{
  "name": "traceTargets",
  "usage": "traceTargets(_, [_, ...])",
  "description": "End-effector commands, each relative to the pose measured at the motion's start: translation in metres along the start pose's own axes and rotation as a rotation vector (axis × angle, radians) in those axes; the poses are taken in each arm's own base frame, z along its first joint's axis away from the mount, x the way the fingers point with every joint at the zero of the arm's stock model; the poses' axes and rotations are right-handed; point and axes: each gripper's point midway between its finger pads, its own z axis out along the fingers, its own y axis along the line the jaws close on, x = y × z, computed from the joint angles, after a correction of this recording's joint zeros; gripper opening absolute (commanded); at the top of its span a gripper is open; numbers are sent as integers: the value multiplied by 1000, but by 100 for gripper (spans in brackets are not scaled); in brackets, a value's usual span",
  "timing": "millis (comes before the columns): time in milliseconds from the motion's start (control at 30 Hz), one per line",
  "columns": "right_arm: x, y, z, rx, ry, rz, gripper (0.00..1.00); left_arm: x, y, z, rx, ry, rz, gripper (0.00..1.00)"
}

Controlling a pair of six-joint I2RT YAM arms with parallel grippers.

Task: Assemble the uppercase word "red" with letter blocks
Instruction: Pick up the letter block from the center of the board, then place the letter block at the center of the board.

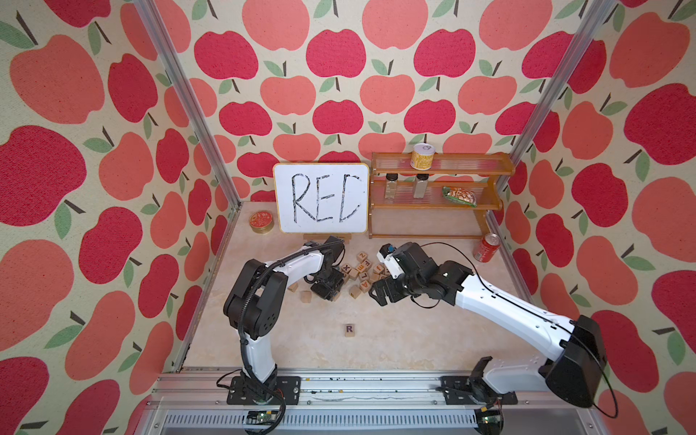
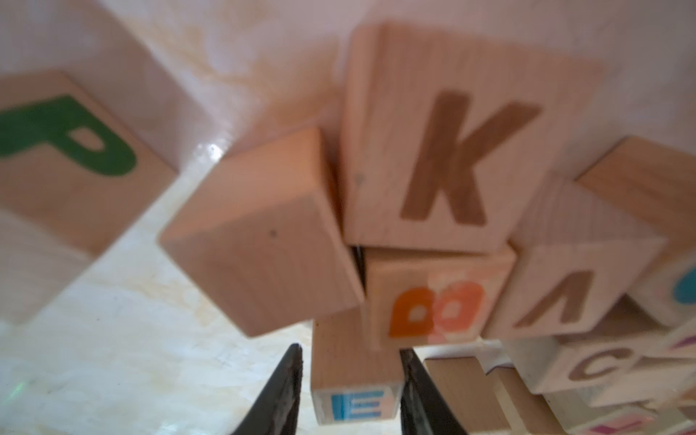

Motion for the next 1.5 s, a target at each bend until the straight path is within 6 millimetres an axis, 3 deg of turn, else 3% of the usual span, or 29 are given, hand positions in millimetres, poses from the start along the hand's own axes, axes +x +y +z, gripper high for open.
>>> traceTargets(0, [3,-4,-6,11,-5,-2,99,1,15,6,-77,11,-100,35])
traceTargets(167, [4,-5,-8,14,-16,6,99,0,15,5,-111,8,-37,20])
traceTargets(333, [6,-6,-11,15,-25,16,99,-1,7,-6,-138,-26,65,17])
traceTargets(667, [14,-9,-15,14,-42,50,99,10,-1,-17,-152,-54,240,0])
traceTargets(1467, [54,-21,-26,18,-48,129,99,70,-16,-24,-128,-63,534,0])
